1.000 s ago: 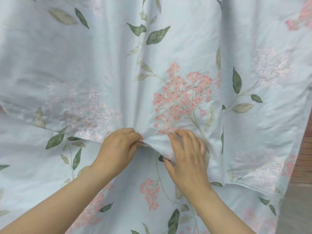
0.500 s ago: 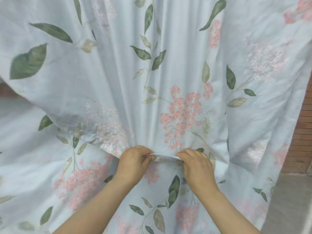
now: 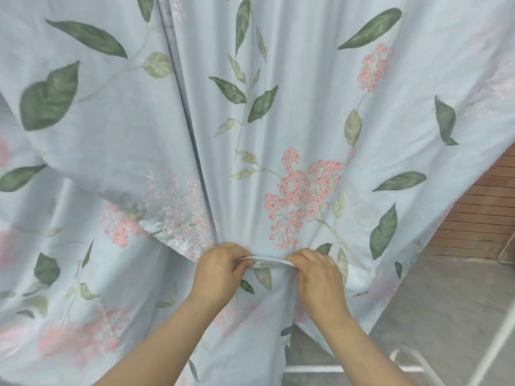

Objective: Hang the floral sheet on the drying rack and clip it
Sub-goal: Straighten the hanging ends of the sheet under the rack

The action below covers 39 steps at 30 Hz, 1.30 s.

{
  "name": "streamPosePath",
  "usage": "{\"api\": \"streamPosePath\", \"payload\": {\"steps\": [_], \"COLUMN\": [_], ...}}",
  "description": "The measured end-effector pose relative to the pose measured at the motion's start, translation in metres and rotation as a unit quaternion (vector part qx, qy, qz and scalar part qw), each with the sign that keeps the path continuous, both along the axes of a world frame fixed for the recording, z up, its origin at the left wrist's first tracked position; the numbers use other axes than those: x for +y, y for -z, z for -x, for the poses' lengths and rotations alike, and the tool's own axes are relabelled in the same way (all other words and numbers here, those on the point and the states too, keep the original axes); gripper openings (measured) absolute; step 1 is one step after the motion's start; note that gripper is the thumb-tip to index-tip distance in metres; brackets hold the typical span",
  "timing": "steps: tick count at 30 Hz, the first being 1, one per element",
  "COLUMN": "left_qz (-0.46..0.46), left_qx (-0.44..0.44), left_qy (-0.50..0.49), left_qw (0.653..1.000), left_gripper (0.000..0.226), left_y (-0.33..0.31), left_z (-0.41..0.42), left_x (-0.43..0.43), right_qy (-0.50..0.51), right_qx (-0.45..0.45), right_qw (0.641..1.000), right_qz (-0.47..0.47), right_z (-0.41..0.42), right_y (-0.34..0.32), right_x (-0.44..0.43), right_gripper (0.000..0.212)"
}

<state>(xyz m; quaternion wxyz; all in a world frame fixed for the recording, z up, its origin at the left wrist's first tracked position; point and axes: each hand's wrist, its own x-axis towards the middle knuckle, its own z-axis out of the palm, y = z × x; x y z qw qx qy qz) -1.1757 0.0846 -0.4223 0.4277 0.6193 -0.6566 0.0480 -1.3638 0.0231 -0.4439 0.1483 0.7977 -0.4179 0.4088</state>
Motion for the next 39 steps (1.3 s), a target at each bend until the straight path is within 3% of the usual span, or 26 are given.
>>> {"api": "streamPosePath", "payload": {"steps": [11,15,22,27,32,39], "left_qz": [-0.015,-0.035,-0.058,-0.064,-0.071,-0.074], "left_qx": [0.000,0.011,0.018,0.022,0.024,0.025], "left_qy": [-0.007,0.002,0.007,0.013,0.008,0.005], "left_qw": [1.000,0.999,0.998,0.998,0.997,0.997], "left_gripper": [0.021,0.024,0.024,0.012,0.027,0.011], "left_y": [0.049,0.064,0.088,0.103,0.116,0.140], "left_z": [0.000,0.000,0.007,0.008,0.011,0.013], "left_x": [-0.004,-0.006,-0.009,-0.011,-0.012,-0.012], "right_qy": [-0.008,-0.009,-0.002,0.006,0.008,0.010], "right_qx": [0.008,0.012,0.010,0.004,0.001,0.010], "right_qw": [0.998,0.998,0.997,0.998,0.996,0.993], "right_qz": [-0.055,-0.057,-0.071,-0.068,-0.083,-0.116], "right_z": [0.000,0.003,0.009,0.011,0.013,0.014], "right_y": [0.049,0.064,0.085,0.097,0.112,0.136], "right_x": [-0.003,-0.005,-0.007,-0.004,-0.004,-0.004], "right_gripper": [0.038,0.029,0.031,0.031,0.029,0.026]}}
